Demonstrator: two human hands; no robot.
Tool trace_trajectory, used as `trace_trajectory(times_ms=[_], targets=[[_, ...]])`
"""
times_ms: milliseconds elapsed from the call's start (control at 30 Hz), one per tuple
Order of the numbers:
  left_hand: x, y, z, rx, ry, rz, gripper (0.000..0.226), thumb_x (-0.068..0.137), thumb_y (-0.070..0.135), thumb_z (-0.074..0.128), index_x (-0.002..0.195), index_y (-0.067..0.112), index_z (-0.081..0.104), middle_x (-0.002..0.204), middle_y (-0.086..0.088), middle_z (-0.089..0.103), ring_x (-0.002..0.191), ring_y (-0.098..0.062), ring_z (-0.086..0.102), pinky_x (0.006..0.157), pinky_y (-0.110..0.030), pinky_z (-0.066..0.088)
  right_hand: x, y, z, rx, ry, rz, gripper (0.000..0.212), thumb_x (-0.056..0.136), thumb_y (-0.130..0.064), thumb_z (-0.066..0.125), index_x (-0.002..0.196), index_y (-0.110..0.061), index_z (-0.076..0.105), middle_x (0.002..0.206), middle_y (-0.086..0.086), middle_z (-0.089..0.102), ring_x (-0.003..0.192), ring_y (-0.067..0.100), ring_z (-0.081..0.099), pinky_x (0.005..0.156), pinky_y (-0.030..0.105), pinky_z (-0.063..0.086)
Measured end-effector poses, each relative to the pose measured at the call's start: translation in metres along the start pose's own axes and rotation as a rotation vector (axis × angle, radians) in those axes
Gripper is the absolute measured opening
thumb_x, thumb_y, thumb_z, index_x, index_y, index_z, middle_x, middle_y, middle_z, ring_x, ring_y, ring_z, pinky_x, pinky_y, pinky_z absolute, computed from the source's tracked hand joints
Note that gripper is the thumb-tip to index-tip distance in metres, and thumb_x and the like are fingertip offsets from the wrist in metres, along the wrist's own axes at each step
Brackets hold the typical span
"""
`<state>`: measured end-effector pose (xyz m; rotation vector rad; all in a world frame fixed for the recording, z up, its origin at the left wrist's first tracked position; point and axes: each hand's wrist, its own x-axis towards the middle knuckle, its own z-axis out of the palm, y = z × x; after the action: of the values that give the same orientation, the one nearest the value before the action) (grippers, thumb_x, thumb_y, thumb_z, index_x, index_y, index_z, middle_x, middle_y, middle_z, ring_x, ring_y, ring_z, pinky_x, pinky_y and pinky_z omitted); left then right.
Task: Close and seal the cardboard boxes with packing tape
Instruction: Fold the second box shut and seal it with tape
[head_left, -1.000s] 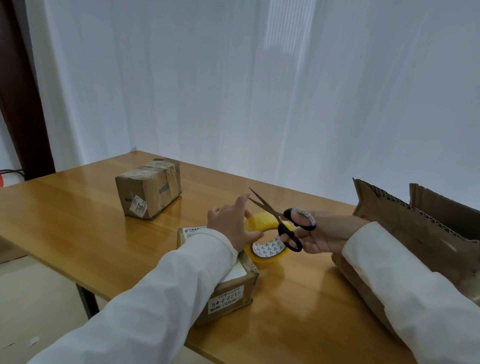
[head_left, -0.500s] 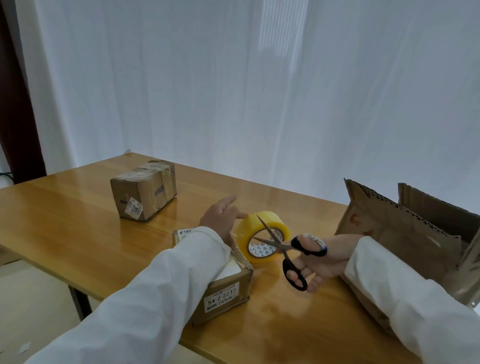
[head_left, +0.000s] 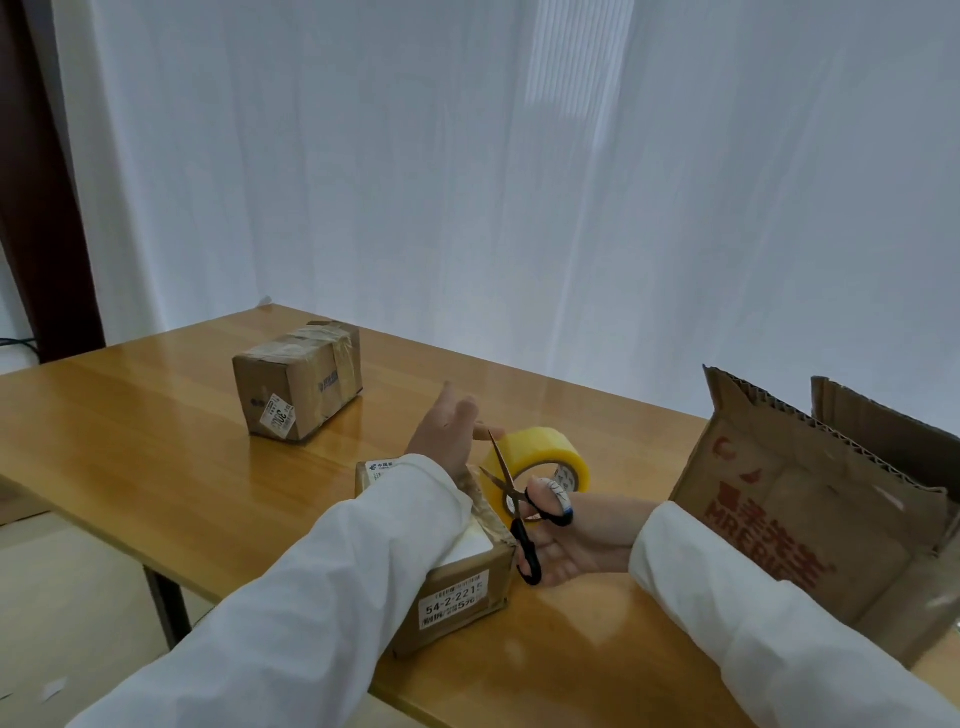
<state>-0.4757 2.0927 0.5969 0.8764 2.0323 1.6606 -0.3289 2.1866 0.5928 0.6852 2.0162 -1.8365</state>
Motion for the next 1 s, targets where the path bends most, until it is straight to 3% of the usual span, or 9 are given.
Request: trace_trajectory(times_ms=[67,133,200,333,467,600,800,900,1000], targets=[[-0.003,0.002,-0.001,-0.016,0.039,0.001,0.062,0.098,0.033,0.028,0.152,0.019,-0.001,0.109,0.000,0.070,0.107,-0.006,0.051,0.084,-0.013,0.030,0.003,0.000,0.006,-0.003,0.069,-0.042,0.045,0.089,-0.057,0.048,0.104,-0.014,0.052,0.091,0.007,0.063,0.071,0.015,0.062,0.077,0.030,0.052],[-0.005,0.003,-0.003,-0.040,0.106,0.023,0.068,0.095,0.035,0.031,0.152,0.021,-0.004,0.122,0.002,0.062,0.108,-0.011,0.050,0.084,-0.019,0.028,0.006,0.002,0.009,0.028,0.128,-0.099,0.038,0.094,-0.046,0.048,0.108,-0.011,0.053,0.091,0.009,0.062,0.067,0.015,0.062,0.078,0.032,0.053],[-0.005,0.002,-0.003,-0.057,0.212,0.060,0.062,0.098,0.026,0.032,0.152,0.019,0.001,0.106,0.011,0.058,0.091,-0.007,0.051,0.079,-0.023,0.032,0.008,0.003,0.008,0.035,0.155,-0.139,0.029,0.095,-0.040,0.051,0.099,-0.011,0.051,0.079,0.005,0.059,0.063,0.014,0.058,0.072,0.030,0.052],[-0.003,-0.001,-0.003,0.028,0.388,0.062,0.051,0.097,0.019,0.033,0.146,0.014,0.021,0.124,-0.001,0.058,0.107,-0.022,0.053,0.103,-0.041,0.034,0.003,-0.003,0.010,-0.063,0.217,-0.167,0.033,0.093,-0.046,0.051,0.081,-0.016,0.047,0.059,-0.004,0.057,0.052,0.009,0.050,0.056,0.022,0.043],[0.000,-0.003,-0.002,0.140,0.414,0.021,0.041,0.097,0.020,0.034,0.139,0.015,0.031,0.105,0.005,0.057,0.108,-0.023,0.054,0.110,-0.046,0.023,-0.006,-0.008,0.012,-0.168,0.204,-0.109,0.043,0.090,-0.057,0.045,0.089,-0.014,0.050,0.063,-0.002,0.058,0.053,0.010,0.054,0.053,0.023,0.049],[0.002,-0.004,-0.001,0.236,0.338,-0.002,0.038,0.097,0.019,0.034,0.135,0.014,0.034,0.103,0.008,0.051,0.110,-0.022,0.053,0.110,-0.040,0.020,-0.010,-0.012,0.004,-0.053,0.037,0.002,0.098,0.062,-0.082,0.033,0.138,-0.020,0.032,0.087,0.008,0.063,0.084,0.019,0.065,0.069,0.040,0.056],[0.002,-0.006,0.002,0.502,0.238,-0.027,0.039,0.093,0.029,0.038,0.131,0.019,0.038,0.121,0.004,0.056,0.112,-0.018,0.052,0.107,-0.040,0.020,-0.039,-0.035,-0.028,0.005,0.058,-0.164,0.128,0.013,-0.087,0.068,0.120,-0.019,0.046,0.079,0.010,0.068,0.078,0.024,0.068,0.065,0.038,0.057],[-0.003,-0.007,0.003,0.983,0.105,-0.127,0.051,0.091,0.047,0.035,0.133,0.020,0.040,0.132,-0.002,0.049,0.126,-0.024,0.039,0.110,-0.053,0.009,-0.050,-0.048,-0.032,-0.033,0.139,-0.232,0.113,0.032,-0.082,0.073,0.120,-0.015,0.050,0.077,0.010,0.067,0.074,0.023,0.067,0.064,0.037,0.056],[-0.006,-0.004,0.003,1.139,-0.055,-0.278,0.062,0.087,0.060,0.031,0.135,0.022,0.042,0.138,-0.004,0.046,0.135,-0.028,0.029,0.108,-0.064,-0.002,-0.033,-0.062,-0.055,0.017,0.578,-0.351,0.046,0.090,-0.043,0.057,0.116,-0.005,0.052,0.066,0.007,0.065,0.068,0.020,0.060,0.067,0.033,0.049]])
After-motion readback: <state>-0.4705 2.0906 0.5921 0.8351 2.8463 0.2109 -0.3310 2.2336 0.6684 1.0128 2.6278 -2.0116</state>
